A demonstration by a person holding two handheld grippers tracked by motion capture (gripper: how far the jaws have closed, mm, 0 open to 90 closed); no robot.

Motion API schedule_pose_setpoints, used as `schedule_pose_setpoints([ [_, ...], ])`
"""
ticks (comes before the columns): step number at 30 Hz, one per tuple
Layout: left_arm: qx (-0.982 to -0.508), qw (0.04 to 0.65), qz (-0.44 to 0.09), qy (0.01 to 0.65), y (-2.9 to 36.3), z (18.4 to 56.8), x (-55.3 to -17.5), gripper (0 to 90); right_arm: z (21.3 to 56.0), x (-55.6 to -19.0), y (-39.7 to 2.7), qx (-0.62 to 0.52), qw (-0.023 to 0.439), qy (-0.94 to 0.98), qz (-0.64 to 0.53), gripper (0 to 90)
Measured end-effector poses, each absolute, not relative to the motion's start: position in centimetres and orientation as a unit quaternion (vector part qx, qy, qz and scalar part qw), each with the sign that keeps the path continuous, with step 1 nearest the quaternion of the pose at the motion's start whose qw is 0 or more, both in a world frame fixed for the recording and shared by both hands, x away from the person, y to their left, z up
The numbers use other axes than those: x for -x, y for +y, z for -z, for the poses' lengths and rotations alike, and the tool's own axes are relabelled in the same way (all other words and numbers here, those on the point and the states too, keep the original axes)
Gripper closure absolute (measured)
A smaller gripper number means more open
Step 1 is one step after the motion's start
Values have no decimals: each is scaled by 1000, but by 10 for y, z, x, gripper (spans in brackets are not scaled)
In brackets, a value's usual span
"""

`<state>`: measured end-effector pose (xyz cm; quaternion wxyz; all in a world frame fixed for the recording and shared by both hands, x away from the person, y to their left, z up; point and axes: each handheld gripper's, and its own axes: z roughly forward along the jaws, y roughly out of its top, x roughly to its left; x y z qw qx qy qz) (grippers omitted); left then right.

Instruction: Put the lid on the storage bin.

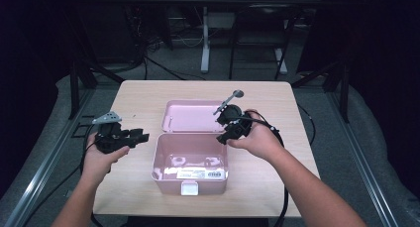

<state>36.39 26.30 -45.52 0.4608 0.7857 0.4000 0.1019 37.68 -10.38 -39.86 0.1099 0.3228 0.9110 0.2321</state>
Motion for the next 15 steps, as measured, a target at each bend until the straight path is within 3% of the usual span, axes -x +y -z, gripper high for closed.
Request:
schedule_pose_setpoints([
  [15,-795,461,-90,384,250,458,-358,611,406,-399,-106,-385,122,876,-262,553],
])
